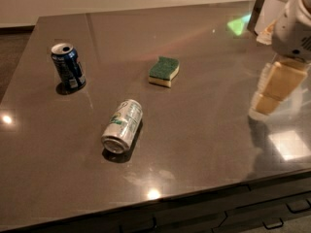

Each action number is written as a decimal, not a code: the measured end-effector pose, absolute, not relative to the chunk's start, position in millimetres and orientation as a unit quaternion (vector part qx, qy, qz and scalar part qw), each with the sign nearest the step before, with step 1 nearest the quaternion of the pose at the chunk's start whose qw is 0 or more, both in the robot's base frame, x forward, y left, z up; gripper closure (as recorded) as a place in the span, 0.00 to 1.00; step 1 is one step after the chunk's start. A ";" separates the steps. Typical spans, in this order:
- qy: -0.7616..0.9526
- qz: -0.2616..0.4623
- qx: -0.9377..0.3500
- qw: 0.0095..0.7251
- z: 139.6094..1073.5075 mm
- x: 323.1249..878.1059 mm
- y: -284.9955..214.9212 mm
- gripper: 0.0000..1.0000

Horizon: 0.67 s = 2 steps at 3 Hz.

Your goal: Place 7up can upright

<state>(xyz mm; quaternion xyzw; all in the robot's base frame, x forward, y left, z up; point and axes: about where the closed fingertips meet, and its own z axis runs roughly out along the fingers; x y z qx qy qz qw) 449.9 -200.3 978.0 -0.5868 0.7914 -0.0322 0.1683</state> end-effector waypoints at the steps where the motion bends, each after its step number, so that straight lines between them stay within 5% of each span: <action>1: 0.812 -0.023 -0.560 0.160 970.6 469.8 -166.3 0.00; 2: 0.839 -0.009 -0.526 0.139 961.5 485.1 -134.7 0.00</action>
Offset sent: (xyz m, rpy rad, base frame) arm 0.0501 0.1035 -0.0316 0.0339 0.1876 -0.2698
